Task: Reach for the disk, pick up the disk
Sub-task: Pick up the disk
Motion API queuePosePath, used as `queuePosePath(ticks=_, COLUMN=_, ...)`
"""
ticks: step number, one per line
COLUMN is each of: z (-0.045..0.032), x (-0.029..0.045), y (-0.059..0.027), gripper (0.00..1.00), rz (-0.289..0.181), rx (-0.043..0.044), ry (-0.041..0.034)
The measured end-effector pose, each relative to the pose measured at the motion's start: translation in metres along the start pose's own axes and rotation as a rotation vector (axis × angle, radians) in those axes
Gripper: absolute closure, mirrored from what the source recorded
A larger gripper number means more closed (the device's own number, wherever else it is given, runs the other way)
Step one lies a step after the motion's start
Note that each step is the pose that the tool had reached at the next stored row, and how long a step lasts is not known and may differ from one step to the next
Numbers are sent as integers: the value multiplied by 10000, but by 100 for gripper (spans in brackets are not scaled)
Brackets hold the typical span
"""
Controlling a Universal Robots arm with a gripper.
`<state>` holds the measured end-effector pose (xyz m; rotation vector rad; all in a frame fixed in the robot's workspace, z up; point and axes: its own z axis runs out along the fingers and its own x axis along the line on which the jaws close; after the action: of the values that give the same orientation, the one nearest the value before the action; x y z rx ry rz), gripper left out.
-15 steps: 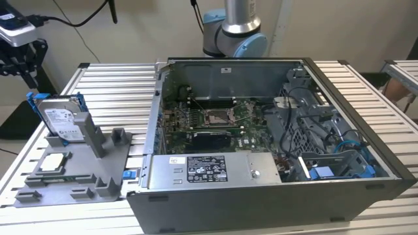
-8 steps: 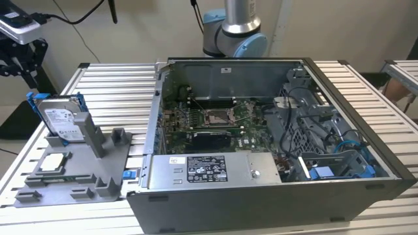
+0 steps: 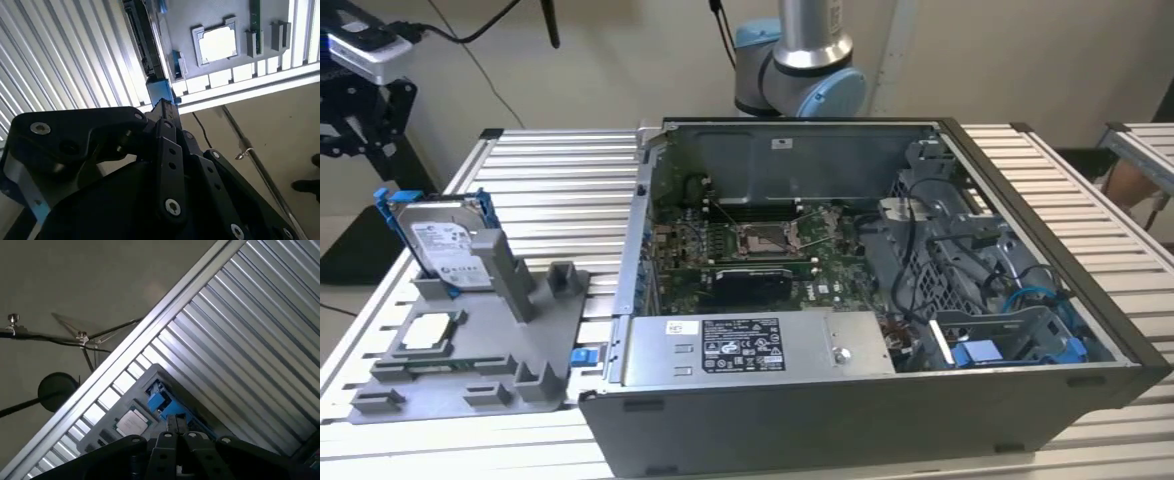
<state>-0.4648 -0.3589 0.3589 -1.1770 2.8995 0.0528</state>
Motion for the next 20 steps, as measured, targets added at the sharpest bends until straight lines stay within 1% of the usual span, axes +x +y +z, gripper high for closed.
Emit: queuePosePath(ticks=20, z=0, x=0, y=0, gripper=100, rz=-3637, rx=21, ry=-13)
